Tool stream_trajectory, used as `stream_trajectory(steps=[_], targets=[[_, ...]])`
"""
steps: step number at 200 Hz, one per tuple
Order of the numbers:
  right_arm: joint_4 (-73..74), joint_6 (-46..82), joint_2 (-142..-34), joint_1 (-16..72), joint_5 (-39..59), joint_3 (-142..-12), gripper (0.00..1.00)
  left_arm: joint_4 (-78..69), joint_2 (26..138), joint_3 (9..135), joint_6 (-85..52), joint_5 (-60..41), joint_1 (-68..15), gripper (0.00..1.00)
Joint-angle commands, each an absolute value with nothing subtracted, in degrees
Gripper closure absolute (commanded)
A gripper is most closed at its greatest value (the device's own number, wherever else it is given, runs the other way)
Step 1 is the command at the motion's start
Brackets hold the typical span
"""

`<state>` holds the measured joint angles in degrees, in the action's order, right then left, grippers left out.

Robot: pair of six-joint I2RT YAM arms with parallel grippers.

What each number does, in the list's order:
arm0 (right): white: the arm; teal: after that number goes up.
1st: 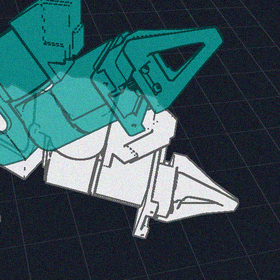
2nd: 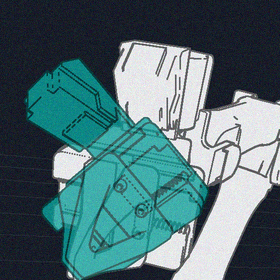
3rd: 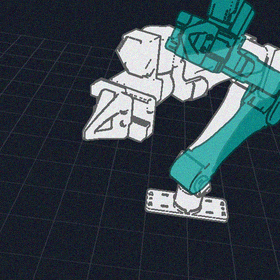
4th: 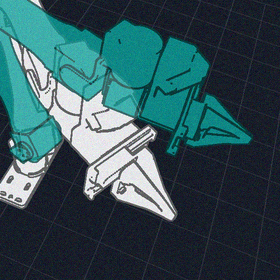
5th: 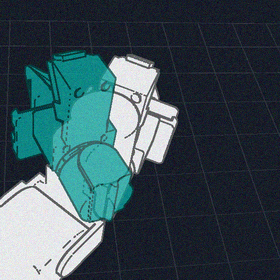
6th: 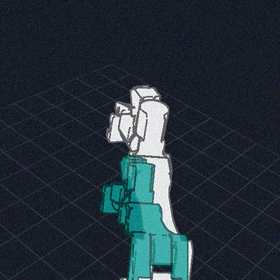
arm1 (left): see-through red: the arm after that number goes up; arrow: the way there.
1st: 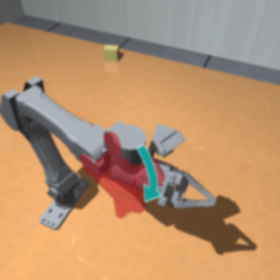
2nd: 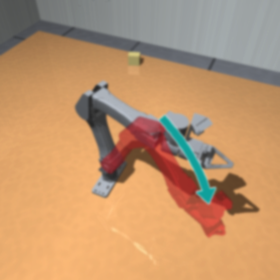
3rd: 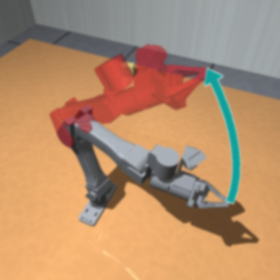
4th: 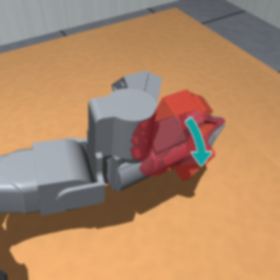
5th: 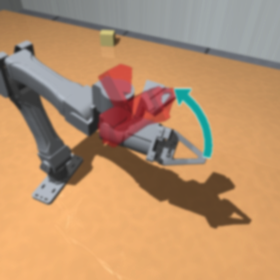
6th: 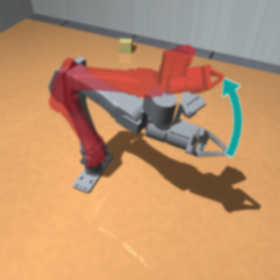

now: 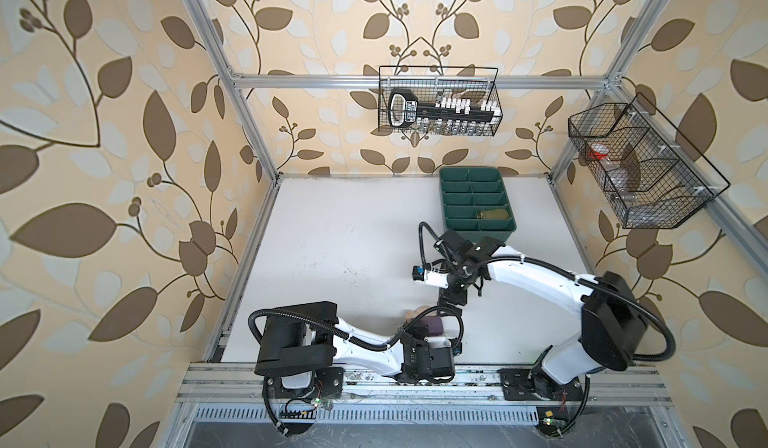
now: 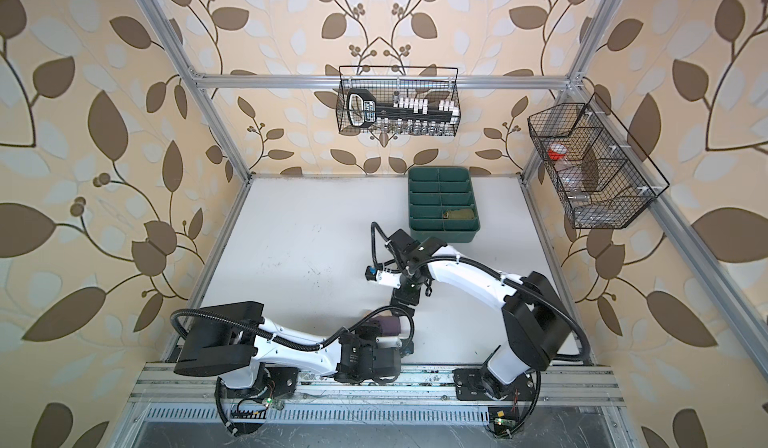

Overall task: Roll the socks
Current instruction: 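Reach the left gripper across and grasp the roll beside the right gripper, then open and withdraw the right gripper while the left gripper holds the roll, then bring the right gripper back and pinch the roll beside the left gripper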

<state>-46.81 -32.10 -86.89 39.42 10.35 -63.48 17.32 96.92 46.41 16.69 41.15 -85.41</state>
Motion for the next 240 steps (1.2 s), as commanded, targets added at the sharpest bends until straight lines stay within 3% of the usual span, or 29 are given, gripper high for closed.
stream_trajectory(steps=[1, 42, 76, 106, 158, 197, 240], targets=[[-40.37, -27.77, -79.28, 35.60, 1.58, -61.76, 0.00, 22.34, 98.18, 48.83, 17.74, 29.02, -83.71, 1.00], [-28.36, -20.37, -55.98, 26.32, -9.66, -56.06, 0.00, 32.45, 98.46, 56.27, 17.91, 11.93, -77.08, 1.00], [-21.29, -25.42, -36.90, 24.51, -4.48, -46.15, 0.00, 41.86, 103.14, 64.66, 17.97, -2.27, -72.01, 0.99], [-28.32, -36.24, -26.46, 24.61, 2.14, -43.02, 0.00, 45.45, 108.92, 68.94, 16.32, -9.78, -69.09, 0.99], [-53.86, -59.24, -15.34, 27.03, 16.87, -44.46, 0.00, 45.16, 115.63, 71.16, 10.68, -22.57, -64.35, 0.99], [-63.46, -58.80, -15.88, 33.98, 16.56, -41.89, 0.00, 41.30, 120.11, 69.44, 6.05, -30.95, -61.00, 0.99], [-60.48, -57.06, -17.76, 37.61, 18.15, -36.56, 0.00, 33.84, 121.04, 64.66, 0.12, -33.36, -58.94, 0.99]])
